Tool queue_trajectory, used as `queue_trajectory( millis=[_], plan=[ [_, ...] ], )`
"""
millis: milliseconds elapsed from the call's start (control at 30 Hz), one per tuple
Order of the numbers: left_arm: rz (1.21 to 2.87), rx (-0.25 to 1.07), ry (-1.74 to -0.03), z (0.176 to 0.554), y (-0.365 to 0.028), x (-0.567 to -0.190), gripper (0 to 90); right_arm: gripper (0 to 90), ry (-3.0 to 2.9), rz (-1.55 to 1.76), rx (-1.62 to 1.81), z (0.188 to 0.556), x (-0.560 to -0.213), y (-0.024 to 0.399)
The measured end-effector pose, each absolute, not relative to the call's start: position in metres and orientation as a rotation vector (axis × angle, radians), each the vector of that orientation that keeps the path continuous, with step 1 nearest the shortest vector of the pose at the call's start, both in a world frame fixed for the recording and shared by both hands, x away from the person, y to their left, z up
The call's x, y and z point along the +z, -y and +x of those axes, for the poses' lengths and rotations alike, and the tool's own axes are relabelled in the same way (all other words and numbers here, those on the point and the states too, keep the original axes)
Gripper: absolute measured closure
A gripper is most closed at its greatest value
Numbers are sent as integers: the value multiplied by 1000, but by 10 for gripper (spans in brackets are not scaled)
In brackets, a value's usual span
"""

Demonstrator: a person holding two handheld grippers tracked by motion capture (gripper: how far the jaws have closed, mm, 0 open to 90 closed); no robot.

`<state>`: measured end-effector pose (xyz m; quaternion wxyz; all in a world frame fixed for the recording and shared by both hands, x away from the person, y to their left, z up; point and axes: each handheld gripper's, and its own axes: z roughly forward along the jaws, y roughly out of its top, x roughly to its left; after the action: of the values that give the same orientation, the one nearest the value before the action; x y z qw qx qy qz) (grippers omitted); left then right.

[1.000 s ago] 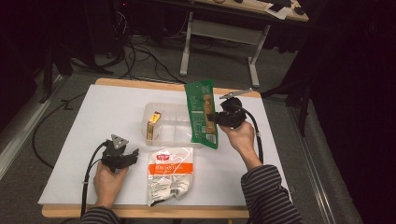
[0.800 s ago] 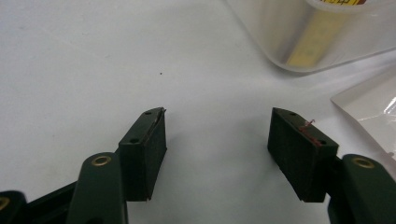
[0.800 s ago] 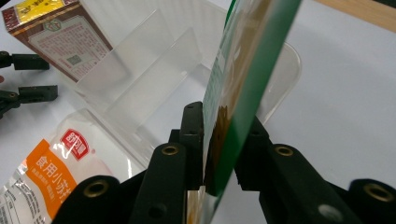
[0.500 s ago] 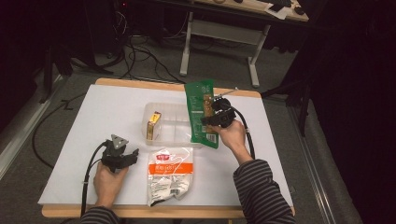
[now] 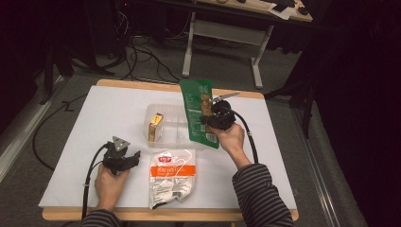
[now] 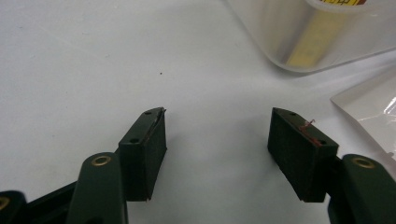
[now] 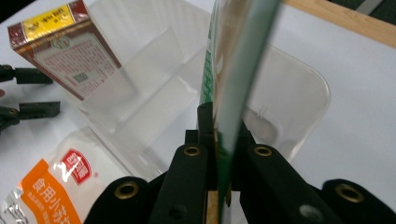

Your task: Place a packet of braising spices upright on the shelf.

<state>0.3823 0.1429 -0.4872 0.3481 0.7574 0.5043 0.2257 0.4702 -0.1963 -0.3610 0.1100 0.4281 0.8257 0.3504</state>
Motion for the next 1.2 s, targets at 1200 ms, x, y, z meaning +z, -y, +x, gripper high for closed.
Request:
queue_trajectory(
  millis=[1200],
  plan=[
    [1963,586,-1308,382,-143,-487,378,696,-2334,1217,1068,482,-365,187]
  ],
)
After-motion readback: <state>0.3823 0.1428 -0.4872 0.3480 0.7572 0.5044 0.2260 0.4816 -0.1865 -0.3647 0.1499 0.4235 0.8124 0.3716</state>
